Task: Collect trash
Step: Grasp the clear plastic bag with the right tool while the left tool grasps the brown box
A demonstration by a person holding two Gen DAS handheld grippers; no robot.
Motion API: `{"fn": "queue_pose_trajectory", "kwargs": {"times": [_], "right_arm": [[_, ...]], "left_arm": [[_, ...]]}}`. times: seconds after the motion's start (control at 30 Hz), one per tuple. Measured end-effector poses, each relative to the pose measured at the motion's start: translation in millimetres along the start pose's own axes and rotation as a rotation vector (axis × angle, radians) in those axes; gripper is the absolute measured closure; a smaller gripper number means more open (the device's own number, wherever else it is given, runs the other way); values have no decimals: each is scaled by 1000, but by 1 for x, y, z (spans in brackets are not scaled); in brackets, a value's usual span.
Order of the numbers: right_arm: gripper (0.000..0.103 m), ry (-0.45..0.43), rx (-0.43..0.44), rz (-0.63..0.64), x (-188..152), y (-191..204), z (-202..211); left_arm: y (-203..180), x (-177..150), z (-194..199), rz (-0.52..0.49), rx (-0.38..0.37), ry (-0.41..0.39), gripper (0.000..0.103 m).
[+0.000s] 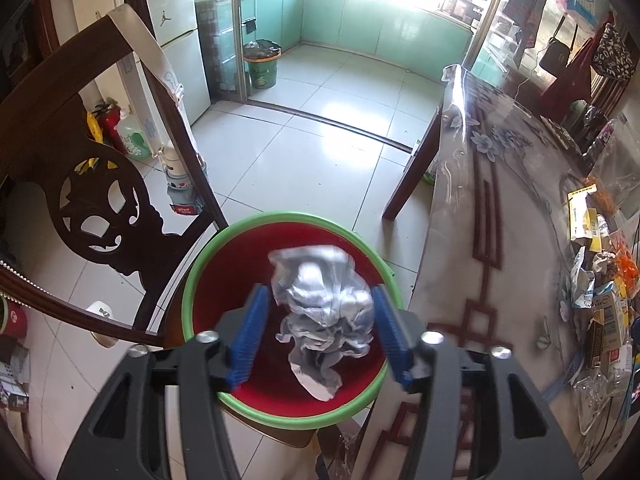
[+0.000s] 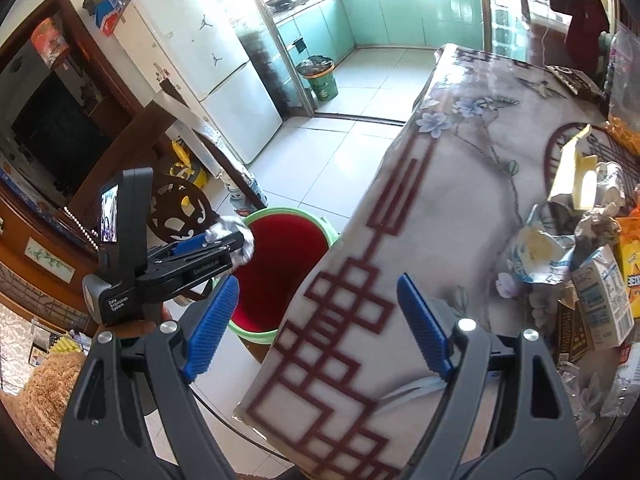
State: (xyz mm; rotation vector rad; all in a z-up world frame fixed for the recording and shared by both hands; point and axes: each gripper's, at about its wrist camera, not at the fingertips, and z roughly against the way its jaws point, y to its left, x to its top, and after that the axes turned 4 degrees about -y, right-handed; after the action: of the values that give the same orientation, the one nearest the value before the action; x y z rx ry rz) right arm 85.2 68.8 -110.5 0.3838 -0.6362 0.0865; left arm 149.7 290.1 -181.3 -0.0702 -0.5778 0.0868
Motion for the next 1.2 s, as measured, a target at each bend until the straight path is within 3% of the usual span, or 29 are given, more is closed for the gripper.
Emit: {"fn": "queue_pose_trajectory", "kwargs": {"times": [0.33, 0.63, 0.97, 1.1, 1.2], "right_arm": [[23, -44, -19, -14, -4, -16, 25], [23, -86, -176, -60, -27, -78, 79], [23, 16, -442, -172, -88, -173, 132], [22, 91, -453, -152, -106, -193, 128], [22, 142, -402, -147, -114, -202, 110]], "left_arm": [[-14, -1, 22, -18, -16, -39, 42], [-56, -3, 53, -98, -117, -93, 42], [-112, -19, 58, -186, -234, -65, 42], [-135, -28, 60, -217, -261, -46, 42], [-150, -36, 61, -230, -261, -34, 42]]}}
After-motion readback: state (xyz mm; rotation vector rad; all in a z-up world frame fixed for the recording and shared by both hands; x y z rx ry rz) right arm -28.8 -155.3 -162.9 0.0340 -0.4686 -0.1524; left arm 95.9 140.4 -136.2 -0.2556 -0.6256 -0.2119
